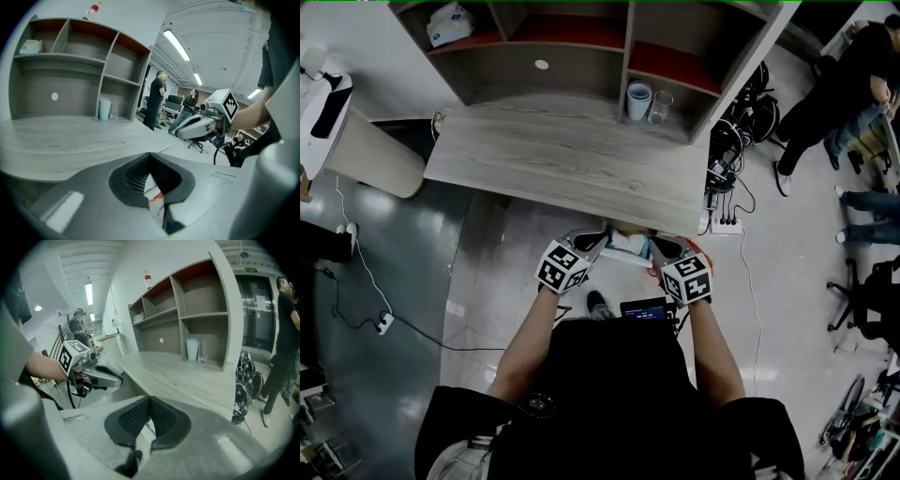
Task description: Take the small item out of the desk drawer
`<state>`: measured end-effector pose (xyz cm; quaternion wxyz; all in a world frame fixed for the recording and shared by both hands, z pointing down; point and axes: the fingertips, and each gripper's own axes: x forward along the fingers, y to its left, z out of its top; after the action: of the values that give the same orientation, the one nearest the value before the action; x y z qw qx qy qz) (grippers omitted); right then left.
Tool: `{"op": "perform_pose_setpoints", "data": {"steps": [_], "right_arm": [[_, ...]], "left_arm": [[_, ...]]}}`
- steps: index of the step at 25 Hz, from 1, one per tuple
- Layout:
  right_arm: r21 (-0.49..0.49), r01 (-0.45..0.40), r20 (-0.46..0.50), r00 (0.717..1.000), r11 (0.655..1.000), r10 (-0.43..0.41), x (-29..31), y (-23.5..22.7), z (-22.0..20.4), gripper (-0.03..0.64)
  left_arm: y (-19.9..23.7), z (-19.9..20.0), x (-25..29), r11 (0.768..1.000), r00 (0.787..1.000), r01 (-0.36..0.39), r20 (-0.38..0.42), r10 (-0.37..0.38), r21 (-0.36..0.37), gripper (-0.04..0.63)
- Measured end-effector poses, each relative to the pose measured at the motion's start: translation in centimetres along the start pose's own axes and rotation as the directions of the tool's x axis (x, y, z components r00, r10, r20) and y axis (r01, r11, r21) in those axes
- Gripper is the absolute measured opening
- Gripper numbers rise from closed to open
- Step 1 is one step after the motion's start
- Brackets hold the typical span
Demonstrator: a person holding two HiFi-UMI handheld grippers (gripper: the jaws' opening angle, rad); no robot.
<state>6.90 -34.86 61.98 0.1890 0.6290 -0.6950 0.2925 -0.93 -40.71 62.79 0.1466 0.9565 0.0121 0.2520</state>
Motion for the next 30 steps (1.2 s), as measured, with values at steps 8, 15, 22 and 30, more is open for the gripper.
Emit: {"op": "perform_pose_setpoints", "data": {"steps": [8,15,22,30], "right_arm": [[0.016,-0.002,0.005,1.000,1.000,0.002,0.2,0.0,0.9,0.003],[-0.031,-0.053,-0.007,0.999,0.998,0.053,0.7,0.1,1.5,0.003],[-0.041,-0.093,-0.007,0.996,0.995,0.093,0.4,-0.2,1.4,0.003],[-0.050,-0.120,-0.017,0.993,0.991,0.120,0.0,-0.2,0.5,0.003]], "left_arm": [[0.0,0.2,0.6,1.000,1.000,0.013,-0.004,-0.013,-0.020,0.000],[-0.4,0.6,1.0,0.999,1.000,-0.021,-0.007,0.021,-0.026,0.000],[-1.0,1.1,0.9,0.997,0.998,-0.062,0.002,0.062,-0.038,0.000],[-1.7,0.9,0.9,0.994,0.996,-0.095,-0.002,0.095,-0.054,0.000]]}}
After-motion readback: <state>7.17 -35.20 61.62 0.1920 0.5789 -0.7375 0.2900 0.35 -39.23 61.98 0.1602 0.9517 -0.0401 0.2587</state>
